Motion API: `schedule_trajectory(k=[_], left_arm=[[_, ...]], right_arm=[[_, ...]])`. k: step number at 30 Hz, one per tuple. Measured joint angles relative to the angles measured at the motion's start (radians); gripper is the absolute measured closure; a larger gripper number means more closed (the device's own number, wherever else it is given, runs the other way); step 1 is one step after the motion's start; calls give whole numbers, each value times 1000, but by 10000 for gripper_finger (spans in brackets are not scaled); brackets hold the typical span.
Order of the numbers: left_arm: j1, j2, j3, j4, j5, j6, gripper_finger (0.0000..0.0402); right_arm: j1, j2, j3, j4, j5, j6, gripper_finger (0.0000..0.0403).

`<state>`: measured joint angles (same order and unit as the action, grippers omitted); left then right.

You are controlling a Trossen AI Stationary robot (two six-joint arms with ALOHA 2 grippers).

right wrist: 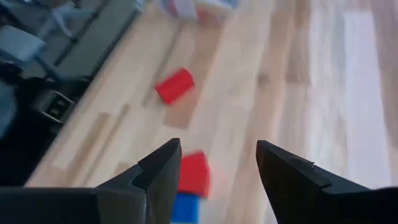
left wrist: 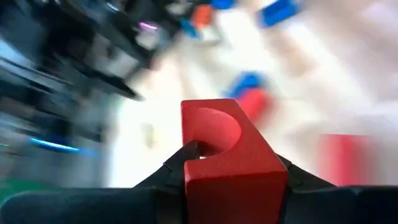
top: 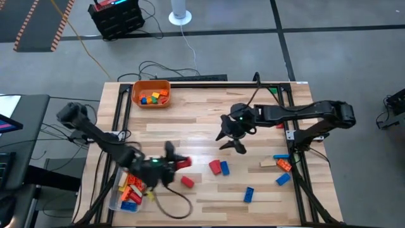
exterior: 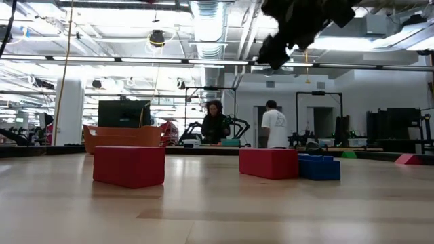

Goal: Sort blocks by size
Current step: Put the large red block into the transparent bin

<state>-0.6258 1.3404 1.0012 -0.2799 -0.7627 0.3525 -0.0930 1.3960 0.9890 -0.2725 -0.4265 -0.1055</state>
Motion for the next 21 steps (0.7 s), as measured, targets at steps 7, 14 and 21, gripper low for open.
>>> schedule_trajectory(k=[7, 14, 21], left_arm=[[-59, -176, 0, -407, 442, -1008, 298], [-182, -166, -48, -608, 695, -1660, 274], [-214, -89, -117, -599, 956, -1927, 263]], right_arm=[[8, 62, -1, -55, 36, 0, 163], [6, 155, -1, -109, 37, 2, 163], [43, 177, -2, -153, 189, 40, 163]])
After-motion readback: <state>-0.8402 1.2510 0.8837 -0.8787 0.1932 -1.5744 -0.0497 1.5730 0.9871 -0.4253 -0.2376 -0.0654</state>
